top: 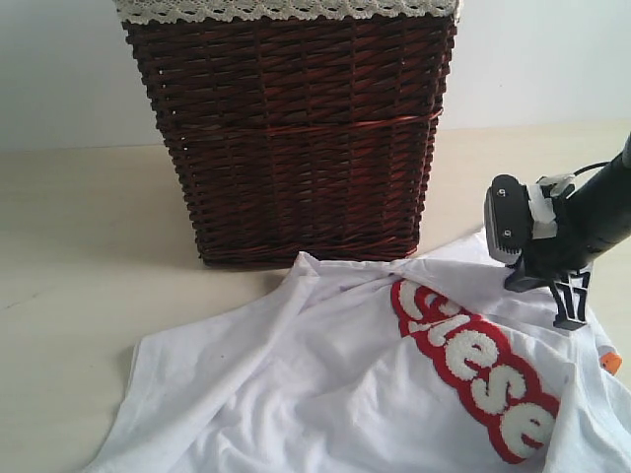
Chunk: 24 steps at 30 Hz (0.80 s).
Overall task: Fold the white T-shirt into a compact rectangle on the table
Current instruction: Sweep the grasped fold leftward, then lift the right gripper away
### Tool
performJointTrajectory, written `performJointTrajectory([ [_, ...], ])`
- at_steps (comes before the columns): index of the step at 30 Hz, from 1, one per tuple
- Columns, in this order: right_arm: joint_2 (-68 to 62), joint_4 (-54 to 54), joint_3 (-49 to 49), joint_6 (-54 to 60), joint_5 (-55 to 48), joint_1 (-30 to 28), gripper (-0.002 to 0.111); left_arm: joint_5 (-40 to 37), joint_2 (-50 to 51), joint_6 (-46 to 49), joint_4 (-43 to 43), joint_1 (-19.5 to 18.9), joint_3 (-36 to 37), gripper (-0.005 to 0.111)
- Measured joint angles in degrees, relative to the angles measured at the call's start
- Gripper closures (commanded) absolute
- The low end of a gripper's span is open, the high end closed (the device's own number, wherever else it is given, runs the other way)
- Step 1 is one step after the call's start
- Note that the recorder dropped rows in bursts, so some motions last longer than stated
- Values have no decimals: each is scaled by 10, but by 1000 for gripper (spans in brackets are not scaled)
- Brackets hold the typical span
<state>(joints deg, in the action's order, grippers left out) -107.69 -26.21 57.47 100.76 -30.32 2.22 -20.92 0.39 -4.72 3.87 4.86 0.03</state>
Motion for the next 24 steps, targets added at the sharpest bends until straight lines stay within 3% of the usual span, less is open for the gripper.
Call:
performJointTrajectory([
  [5,10,-56,0,-4,31,0,108,0,0,0,0,0,0,95],
  [11,32,-156,11,4,190,0,108,0,0,0,0,0,0,95],
  [16,-7,-178,75,7,250,0,107,0,0,0,0,0,0,95],
  [18,-39,-187,108,7,254,0,98,0,0,0,0,0,0,95],
  [24,-107,-235,164,-10,290,0,50,0,0,0,0,0,0,95],
])
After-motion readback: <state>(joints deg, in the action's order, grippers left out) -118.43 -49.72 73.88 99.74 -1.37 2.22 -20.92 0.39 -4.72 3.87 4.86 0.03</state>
